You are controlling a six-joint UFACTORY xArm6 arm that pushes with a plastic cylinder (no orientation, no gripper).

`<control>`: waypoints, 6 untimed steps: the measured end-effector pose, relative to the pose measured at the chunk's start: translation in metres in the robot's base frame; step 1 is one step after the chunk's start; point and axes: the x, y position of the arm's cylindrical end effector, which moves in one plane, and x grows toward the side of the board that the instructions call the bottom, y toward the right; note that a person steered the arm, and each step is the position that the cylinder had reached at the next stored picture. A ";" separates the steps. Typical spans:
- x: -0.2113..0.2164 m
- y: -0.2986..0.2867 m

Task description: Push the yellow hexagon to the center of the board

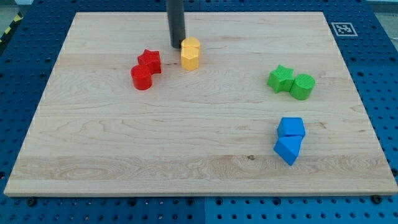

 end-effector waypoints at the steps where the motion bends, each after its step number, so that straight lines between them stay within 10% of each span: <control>1: -0.001 0.043; 3: -0.004 -0.027; 6: 0.047 0.038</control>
